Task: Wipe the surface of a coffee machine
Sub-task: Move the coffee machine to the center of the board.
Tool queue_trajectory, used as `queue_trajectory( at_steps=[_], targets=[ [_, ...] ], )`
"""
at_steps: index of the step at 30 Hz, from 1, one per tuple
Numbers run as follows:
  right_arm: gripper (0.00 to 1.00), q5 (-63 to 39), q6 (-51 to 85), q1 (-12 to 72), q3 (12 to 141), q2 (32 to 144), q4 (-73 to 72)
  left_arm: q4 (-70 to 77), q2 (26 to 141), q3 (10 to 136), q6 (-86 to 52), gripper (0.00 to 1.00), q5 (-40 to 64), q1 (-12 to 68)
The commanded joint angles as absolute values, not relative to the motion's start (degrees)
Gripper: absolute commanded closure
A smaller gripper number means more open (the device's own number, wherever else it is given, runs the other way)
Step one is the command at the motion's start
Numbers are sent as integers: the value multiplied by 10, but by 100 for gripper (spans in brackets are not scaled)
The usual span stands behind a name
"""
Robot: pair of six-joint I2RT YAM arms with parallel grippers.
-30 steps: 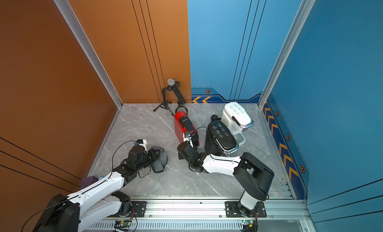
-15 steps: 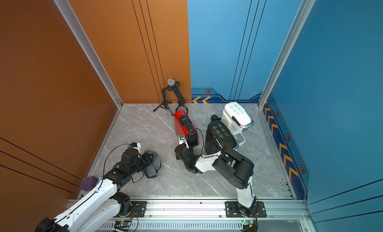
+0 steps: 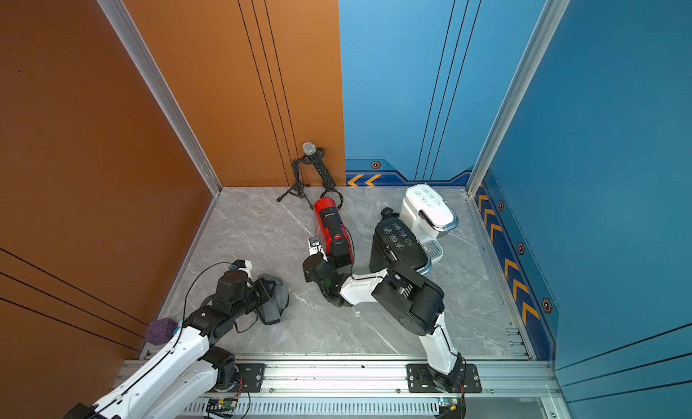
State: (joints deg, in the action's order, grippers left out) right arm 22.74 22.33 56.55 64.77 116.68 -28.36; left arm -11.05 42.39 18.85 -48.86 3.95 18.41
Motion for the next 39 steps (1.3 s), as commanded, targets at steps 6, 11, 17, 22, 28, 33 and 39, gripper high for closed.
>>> queue_trajectory(
  at_steps=[6,11,17,22,28,33,39],
  targets=[
    [87,235,251,555,576,1075,-278,-150,387,192,-485,100,45,178],
    [67,239,265,559,471,985,-288,-149,390,188,-487,98,39,178],
    [51,191,279,554,384,978,-396,-149,394,194,-483,96,41,178],
    [43,174,265,550,365,1056,-553,-148,394,196,-482,95,47,179],
    [43,222,248,545,389,1117,-623,-150,392,195,-483,95,55,179],
    [43,243,241,528,432,1146,-609,-149,396,200,-482,95,58,180],
    [50,262,219,526,496,1180,-581,-150,399,203,-480,95,64,180]
  ],
)
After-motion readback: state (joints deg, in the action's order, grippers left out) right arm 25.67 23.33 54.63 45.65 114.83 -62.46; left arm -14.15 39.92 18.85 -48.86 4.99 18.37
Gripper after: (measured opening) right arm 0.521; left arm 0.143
